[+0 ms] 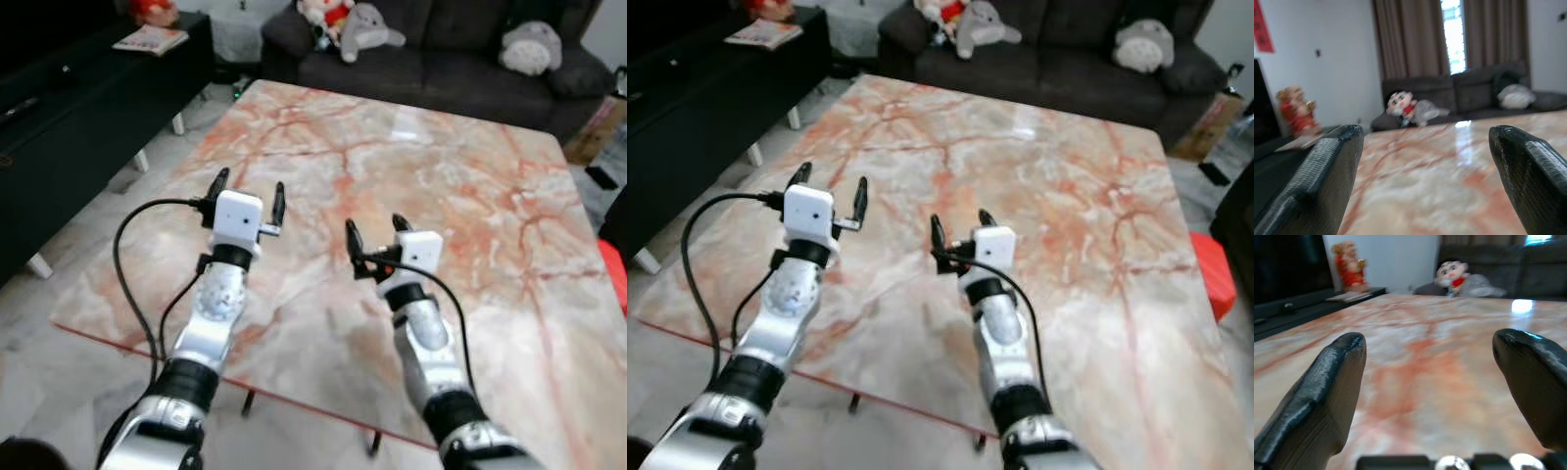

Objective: Picking trash to rubbish bin

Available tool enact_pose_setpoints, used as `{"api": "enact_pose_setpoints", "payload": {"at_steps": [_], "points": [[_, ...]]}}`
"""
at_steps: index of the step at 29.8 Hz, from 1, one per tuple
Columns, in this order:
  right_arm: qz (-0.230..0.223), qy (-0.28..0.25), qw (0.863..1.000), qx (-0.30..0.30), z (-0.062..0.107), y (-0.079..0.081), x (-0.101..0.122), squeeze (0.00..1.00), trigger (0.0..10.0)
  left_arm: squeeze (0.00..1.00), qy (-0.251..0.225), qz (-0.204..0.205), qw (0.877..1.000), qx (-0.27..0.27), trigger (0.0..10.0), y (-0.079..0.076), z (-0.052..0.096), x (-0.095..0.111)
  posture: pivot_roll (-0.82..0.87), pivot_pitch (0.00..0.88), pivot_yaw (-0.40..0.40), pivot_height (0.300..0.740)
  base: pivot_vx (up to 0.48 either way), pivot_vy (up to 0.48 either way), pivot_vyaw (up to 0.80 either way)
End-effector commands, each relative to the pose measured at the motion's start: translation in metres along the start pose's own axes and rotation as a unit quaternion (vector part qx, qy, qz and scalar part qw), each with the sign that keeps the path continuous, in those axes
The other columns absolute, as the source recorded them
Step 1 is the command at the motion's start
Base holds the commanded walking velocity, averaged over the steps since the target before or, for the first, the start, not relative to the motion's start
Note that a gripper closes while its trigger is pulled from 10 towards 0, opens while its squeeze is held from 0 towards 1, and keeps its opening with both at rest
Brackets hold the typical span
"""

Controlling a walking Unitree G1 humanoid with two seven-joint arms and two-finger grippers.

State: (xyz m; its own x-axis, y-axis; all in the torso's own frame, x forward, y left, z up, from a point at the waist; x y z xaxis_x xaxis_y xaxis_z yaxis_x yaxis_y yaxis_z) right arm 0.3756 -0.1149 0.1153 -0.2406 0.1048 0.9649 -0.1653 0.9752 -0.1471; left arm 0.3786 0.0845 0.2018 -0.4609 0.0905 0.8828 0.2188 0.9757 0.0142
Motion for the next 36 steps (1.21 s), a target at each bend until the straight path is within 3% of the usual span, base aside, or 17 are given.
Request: {"api": "enact_pose_setpoints", "payload": {"at_steps": [1, 12, 17, 22, 25, 26, 36], "points": [[-0.008, -0.011, 1.000, 0.003, -0.004, 0.006, 0.006, 0.00, 10.0, 0.00, -0.020, -0.016, 1.000, 0.002, 10.0, 0.006, -0.004, 0.011, 0.12, 0.098, -0.112, 0.740, 0.000, 0.000, 0.00], [-0.009, -0.009, 1.000, 0.001, -0.003, 0.005, 0.005, 0.00, 10.0, 0.00, -0.031, -0.031, 0.999, 0.030, 10.0, 0.020, -0.010, 0.022, 0.12, 0.101, -0.112, 0.740, 0.000, 0.000, 0.00], [-0.010, -0.009, 1.000, 0.002, -0.003, 0.005, 0.005, 0.00, 10.0, 0.00, -0.001, -0.033, 0.998, 0.054, 10.0, 0.035, -0.009, 0.012, 0.12, 0.108, -0.115, 0.740, 0.000, 0.000, 0.00], [-0.010, -0.007, 1.000, 0.002, -0.002, 0.006, 0.004, 0.00, 10.0, 0.00, 0.061, -0.008, 0.994, 0.088, 10.0, 0.054, 0.002, -0.016, 0.12, 0.110, -0.117, 0.740, 0.000, 0.000, 0.00], [-0.009, -0.006, 1.000, 0.004, -0.002, 0.006, 0.004, 0.00, 10.0, 0.00, 0.082, 0.005, 0.994, 0.076, 10.0, 0.054, 0.002, -0.023, 0.12, 0.112, -0.119, 0.740, 0.000, 0.000, 0.00], [-0.007, -0.003, 1.000, 0.006, -0.002, 0.007, 0.003, 0.00, 10.0, 0.00, 0.106, 0.037, 0.992, 0.062, 10.0, 0.049, 0.002, -0.030, 0.12, 0.112, -0.119, 0.740, 0.000, 0.000, 0.00], [-0.008, -0.007, 1.000, 0.007, -0.002, 0.006, 0.004, 0.00, 10.0, 0.00, 0.092, 0.068, 0.990, 0.083, 10.0, 0.054, -0.008, -0.026, 0.11, 0.115, -0.123, 0.740, 0.000, 0.000, 0.00]]}}
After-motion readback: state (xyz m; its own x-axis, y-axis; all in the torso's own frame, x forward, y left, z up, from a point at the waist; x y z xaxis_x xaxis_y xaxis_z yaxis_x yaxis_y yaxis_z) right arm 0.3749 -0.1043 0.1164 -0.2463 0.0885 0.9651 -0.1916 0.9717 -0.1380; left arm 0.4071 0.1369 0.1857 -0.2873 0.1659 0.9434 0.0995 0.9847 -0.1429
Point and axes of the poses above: a point about 5 cm out from each wrist's last joint towards the gripper, its own z axis pointing back from the gripper into the wrist, its own x axis along the axis of the wrist's last joint, y = z × x, the point moved 4 cm from there along -z, pointing out of the wrist towards the gripper, and after that the axes turned 13 degrees about z, right-handed, at the moved point
